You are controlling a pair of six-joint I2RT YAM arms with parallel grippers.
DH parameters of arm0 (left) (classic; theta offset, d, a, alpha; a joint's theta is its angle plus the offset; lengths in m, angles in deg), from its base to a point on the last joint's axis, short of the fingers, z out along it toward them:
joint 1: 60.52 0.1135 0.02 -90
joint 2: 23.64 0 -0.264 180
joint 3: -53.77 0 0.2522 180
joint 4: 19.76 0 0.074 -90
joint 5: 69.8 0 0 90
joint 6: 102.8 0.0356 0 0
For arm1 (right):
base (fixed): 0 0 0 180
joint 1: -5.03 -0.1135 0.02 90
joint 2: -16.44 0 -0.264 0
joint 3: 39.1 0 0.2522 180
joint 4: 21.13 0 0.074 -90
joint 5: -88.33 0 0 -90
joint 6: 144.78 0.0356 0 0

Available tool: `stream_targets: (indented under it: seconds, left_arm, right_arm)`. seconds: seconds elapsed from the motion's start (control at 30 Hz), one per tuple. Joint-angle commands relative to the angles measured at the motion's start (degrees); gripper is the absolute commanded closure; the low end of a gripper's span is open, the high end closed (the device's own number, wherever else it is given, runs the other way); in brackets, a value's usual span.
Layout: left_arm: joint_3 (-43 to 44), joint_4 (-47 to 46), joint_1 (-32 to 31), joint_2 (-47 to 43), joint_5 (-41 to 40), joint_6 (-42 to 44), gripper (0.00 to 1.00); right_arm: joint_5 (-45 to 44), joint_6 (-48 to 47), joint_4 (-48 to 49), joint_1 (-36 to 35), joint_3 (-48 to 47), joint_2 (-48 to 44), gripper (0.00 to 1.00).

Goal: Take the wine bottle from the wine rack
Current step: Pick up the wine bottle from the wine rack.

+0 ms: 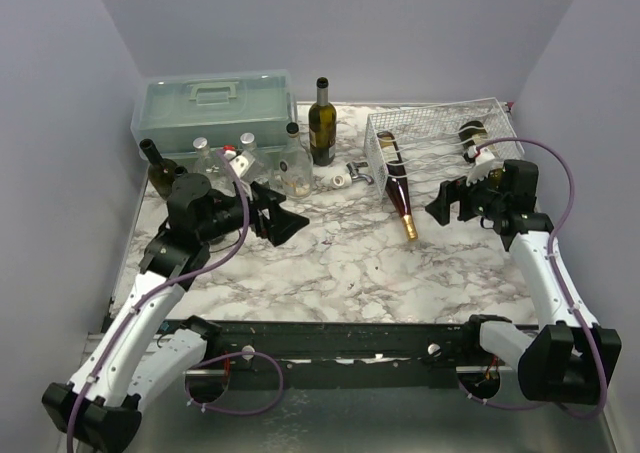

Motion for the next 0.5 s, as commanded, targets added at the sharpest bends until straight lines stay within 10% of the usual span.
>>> stream_targets:
  seconds: [0.0,0.47]
  left_arm:
    - [4.22,-3.32,-2.21,5.56,-1.67,3.66,0.02]
    - [0.83,-4.08,-6.65,10.23,-14.08,11.27,0.01]
  right_arm:
    - [2.84,0.54,0.7,2.33,0.35,0.74,0.0]
    - [4.69,1.73,-1.25,6.9,-2.41,3.35,0.0]
